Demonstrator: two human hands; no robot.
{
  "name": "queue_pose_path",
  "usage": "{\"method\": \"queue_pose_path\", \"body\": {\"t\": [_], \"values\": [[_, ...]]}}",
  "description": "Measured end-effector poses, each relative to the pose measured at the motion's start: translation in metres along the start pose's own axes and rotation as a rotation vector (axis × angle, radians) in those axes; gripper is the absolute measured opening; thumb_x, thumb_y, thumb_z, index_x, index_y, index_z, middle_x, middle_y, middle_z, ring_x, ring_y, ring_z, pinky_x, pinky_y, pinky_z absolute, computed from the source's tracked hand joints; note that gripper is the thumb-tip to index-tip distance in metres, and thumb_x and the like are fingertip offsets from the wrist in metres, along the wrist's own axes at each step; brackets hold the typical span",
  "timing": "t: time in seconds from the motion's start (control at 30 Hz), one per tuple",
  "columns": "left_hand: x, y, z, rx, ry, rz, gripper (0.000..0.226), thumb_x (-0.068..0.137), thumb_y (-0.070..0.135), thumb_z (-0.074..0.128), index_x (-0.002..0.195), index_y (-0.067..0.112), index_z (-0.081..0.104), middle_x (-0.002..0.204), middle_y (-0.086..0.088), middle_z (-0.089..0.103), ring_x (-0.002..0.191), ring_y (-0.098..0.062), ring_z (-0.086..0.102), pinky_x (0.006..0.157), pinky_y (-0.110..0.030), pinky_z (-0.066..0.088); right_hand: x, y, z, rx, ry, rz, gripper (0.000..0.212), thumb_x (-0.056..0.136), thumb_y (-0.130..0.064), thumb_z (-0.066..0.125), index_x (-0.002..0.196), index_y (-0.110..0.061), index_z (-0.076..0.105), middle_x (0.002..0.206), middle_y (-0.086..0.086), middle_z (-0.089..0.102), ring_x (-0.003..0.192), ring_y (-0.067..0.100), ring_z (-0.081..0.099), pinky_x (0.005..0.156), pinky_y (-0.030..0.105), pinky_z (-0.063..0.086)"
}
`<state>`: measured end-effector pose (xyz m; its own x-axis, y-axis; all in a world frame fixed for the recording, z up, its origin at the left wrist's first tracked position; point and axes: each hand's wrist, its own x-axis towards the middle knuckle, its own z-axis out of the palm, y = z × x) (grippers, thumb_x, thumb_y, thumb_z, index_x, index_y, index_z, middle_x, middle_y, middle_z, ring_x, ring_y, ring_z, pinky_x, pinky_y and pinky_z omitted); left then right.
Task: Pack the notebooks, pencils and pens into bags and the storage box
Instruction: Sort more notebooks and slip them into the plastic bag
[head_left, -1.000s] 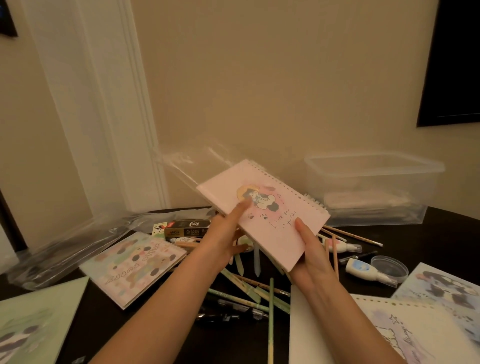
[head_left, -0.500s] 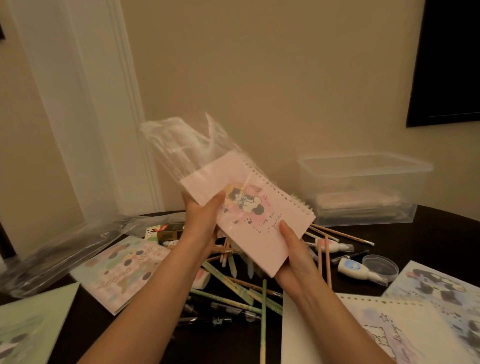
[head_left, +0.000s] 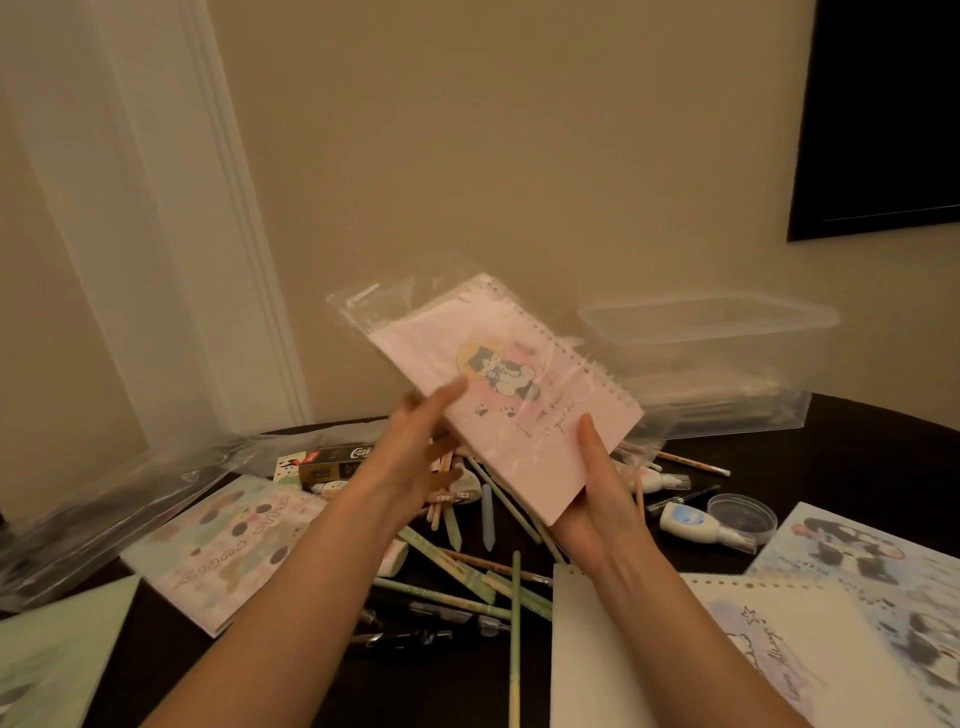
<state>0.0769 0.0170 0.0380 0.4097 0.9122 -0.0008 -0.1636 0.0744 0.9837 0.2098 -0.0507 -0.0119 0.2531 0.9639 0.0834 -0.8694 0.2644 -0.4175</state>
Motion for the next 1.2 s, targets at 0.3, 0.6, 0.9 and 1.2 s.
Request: {"method": "queue_pose_path", "body": {"t": [0.3, 0.6, 0.9, 1.2], "values": [[0.01, 0.001, 0.0, -0.436, 0.304, 0.134, 0.034, 0.088, 0.014, 0.063, 0.12, 0.007, 0.056, 0.11, -0.015, 0.067, 0.094, -0.028, 0.066, 0.072, -0.041, 0.056, 0.008, 0.018, -0.002, -0.14, 0.003, 0.03, 0.042, 0.092, -0.027, 0.053, 0.133, -0.019, 0.049, 0.118, 0.012, 0.067, 0.106, 0.031, 0.064, 0.082, 0.047, 0.055], [0.002, -0.005, -0.008, -0.397, 0.222, 0.172, 0.022, 0.089, 0.015, 0.06, 0.111, 0.012, 0.062, 0.114, -0.013, 0.066, 0.104, -0.03, 0.063, 0.089, -0.052, 0.049, 0.004, 0.022, 0.001, -0.245, 0.001, 0.054, 0.03, 0.096, -0.025, 0.048, 0.124, -0.016, 0.054, 0.112, 0.01, 0.07, 0.1, 0.027, 0.066, 0.078, 0.043, 0.058], [-0.012, -0.02, -0.022, -0.497, 0.397, 0.155, 0.028, 0.089, 0.015, 0.061, 0.116, 0.007, 0.059, 0.105, -0.012, 0.068, 0.09, -0.024, 0.066, 0.076, -0.045, 0.054, 0.005, 0.025, 0.006, -0.38, 0.038, 0.03, 0.031, 0.094, -0.022, 0.054, 0.124, -0.015, 0.053, 0.113, 0.009, 0.068, 0.104, 0.027, 0.065, 0.087, 0.046, 0.053], [-0.027, -0.039, -0.059, -0.508, 0.561, 0.241, 0.03, 0.089, 0.012, 0.062, 0.119, 0.016, 0.056, 0.102, -0.003, 0.068, 0.086, -0.017, 0.067, 0.066, -0.039, 0.058, 0.007, 0.032, 0.0, -1.252, 0.204, -0.504, 0.012, 0.094, -0.03, 0.053, 0.098, -0.024, 0.063, 0.106, -0.003, 0.057, 0.093, 0.009, 0.054, 0.077, 0.026, 0.047]]}}
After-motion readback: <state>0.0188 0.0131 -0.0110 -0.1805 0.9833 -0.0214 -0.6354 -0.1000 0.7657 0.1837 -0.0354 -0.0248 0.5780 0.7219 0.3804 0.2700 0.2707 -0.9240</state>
